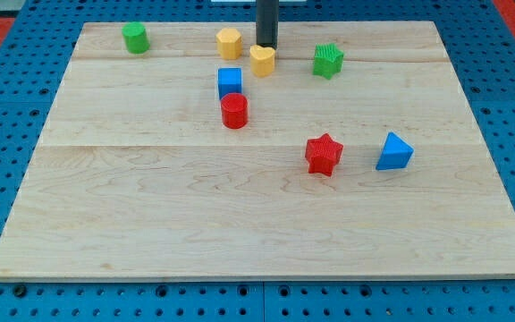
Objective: Move the blue triangle slightly to the top right of the red star
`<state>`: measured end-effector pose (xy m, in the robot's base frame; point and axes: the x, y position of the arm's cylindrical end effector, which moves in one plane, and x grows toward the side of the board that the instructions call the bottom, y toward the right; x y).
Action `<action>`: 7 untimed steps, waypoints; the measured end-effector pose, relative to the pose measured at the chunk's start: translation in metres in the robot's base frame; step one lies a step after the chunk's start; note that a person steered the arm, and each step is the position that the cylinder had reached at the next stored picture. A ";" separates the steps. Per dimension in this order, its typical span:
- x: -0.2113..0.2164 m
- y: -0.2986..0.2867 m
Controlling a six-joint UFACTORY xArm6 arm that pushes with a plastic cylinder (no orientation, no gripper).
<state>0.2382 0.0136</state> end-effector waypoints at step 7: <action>0.098 0.271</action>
<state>0.3360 0.2842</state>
